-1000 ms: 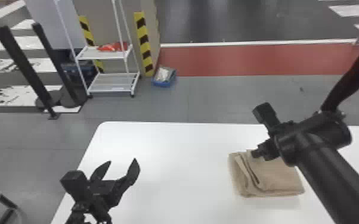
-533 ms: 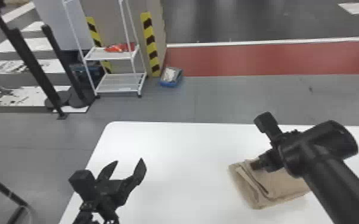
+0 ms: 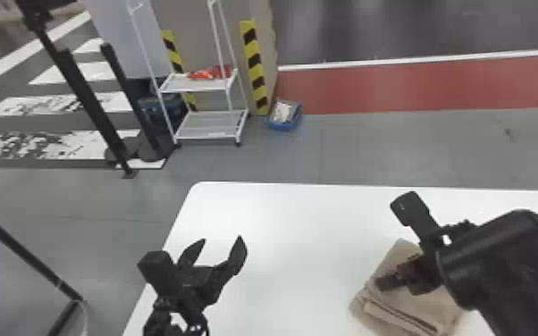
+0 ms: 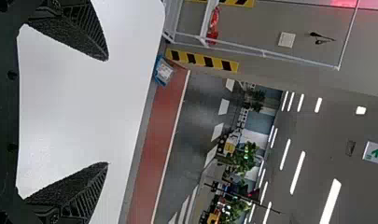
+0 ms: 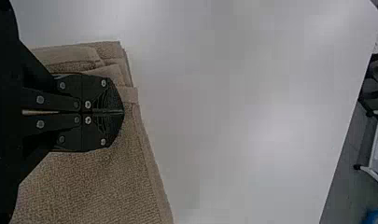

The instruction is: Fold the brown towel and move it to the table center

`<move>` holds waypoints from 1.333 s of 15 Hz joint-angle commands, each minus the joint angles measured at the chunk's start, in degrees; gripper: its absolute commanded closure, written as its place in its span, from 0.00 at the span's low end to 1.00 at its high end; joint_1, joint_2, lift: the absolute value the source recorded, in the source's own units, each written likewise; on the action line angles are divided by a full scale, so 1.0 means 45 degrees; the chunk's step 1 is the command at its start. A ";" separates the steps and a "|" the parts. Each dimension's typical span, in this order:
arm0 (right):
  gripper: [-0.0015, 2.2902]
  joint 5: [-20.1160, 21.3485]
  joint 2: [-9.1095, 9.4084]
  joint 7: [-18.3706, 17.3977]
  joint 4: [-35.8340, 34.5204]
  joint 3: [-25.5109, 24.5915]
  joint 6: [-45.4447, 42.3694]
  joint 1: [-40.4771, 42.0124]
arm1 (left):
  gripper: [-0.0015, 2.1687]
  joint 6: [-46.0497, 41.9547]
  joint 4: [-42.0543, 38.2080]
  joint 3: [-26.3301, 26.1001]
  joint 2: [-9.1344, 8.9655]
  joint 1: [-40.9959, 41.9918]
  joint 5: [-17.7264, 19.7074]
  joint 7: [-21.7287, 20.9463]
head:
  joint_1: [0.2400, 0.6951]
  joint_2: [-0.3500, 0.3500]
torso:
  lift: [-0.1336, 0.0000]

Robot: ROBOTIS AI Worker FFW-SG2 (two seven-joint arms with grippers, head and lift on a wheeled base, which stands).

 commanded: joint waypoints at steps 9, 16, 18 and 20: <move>0.84 0.0205 -0.1152 0.1519 -0.5794 -0.1996 0.4379 0.2766 | 0.04 0.0000 0.0063 0.0003 0.0111 -0.0139 0.0059 0.0000 | 1.00 0.87 | 1.00; 0.84 0.0654 -0.1699 0.1539 -0.5032 -0.3891 0.4809 0.2121 | 0.04 0.0000 0.0005 0.0022 0.0111 -0.0041 0.0078 0.0000 | 1.00 0.68 | 1.00; 0.84 0.0634 -0.1934 0.1617 -0.4817 -0.4242 0.5395 0.1985 | 0.04 0.0000 0.0024 0.0101 0.0111 -0.0041 0.0078 0.0000 | 1.00 0.65 | 1.00; 0.84 0.0810 -0.2070 0.1617 -0.4563 -0.4281 0.5551 0.1985 | 0.04 0.0000 0.0024 0.0101 0.0111 -0.0061 0.0078 0.0000 | 1.00 0.61 | 1.00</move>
